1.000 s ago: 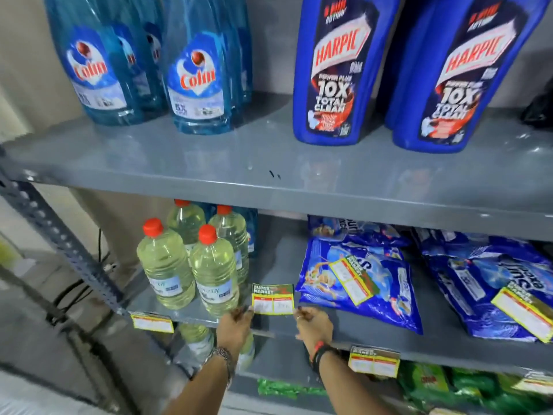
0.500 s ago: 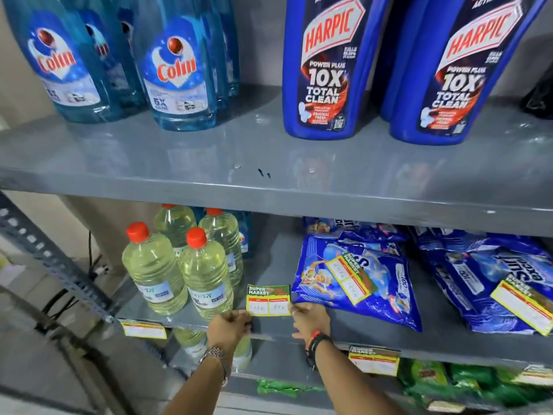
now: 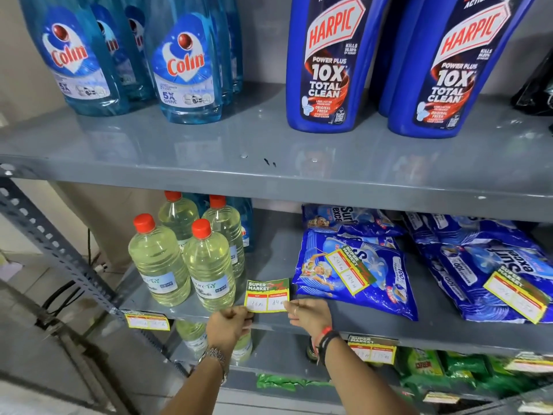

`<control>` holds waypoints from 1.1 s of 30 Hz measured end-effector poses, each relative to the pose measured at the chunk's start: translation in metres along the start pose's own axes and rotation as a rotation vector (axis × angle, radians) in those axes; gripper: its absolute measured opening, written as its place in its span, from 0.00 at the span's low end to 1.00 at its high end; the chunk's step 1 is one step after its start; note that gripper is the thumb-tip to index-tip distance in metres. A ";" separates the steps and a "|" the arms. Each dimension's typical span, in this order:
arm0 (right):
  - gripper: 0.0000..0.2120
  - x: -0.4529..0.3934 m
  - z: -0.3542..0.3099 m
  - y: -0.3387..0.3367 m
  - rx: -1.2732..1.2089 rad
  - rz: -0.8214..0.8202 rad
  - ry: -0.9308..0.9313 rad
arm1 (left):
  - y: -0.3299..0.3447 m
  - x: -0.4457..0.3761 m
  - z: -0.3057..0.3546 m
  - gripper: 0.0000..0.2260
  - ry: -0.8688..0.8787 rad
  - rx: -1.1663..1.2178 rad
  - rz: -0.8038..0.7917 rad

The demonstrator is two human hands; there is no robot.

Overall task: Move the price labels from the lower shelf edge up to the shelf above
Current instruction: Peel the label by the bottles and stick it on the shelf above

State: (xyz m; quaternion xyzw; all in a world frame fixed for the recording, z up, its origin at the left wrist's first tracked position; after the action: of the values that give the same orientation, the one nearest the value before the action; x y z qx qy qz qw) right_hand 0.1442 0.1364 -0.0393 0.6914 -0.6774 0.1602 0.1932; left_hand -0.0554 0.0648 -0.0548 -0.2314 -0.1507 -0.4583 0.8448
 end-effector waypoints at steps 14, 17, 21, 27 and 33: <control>0.01 0.101 -0.091 -0.015 -0.040 -0.374 -0.212 | -0.035 0.104 0.107 0.11 0.372 0.204 -0.126; 0.03 0.111 -0.123 -0.014 -0.037 -0.402 -0.286 | -0.043 0.111 0.139 0.04 0.448 0.186 -0.078; 0.09 0.123 -0.159 -0.011 -0.088 -0.399 -0.388 | -0.047 0.120 0.163 0.06 0.545 0.187 -0.050; 0.10 0.125 -0.183 -0.010 -0.116 -0.301 -0.484 | -0.041 0.126 0.169 0.10 0.581 0.211 -0.078; 0.10 0.122 -0.184 -0.009 -0.113 -0.267 -0.500 | -0.044 0.132 0.181 0.08 0.627 0.246 -0.102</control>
State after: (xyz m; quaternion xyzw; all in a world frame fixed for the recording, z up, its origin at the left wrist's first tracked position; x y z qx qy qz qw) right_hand 0.1649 0.1191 0.1803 0.7807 -0.6148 -0.0801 0.0777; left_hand -0.0298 0.0464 0.1716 0.0323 0.0507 -0.5273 0.8475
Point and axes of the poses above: each hand's wrist, its own x-axis away from the middle knuckle, its own y-axis out of the palm, z = x × y, the point moved 8 cm from there along -x, towards the middle knuckle, and after that the axes turned 10 degrees about -x, right-handed, at the moved point
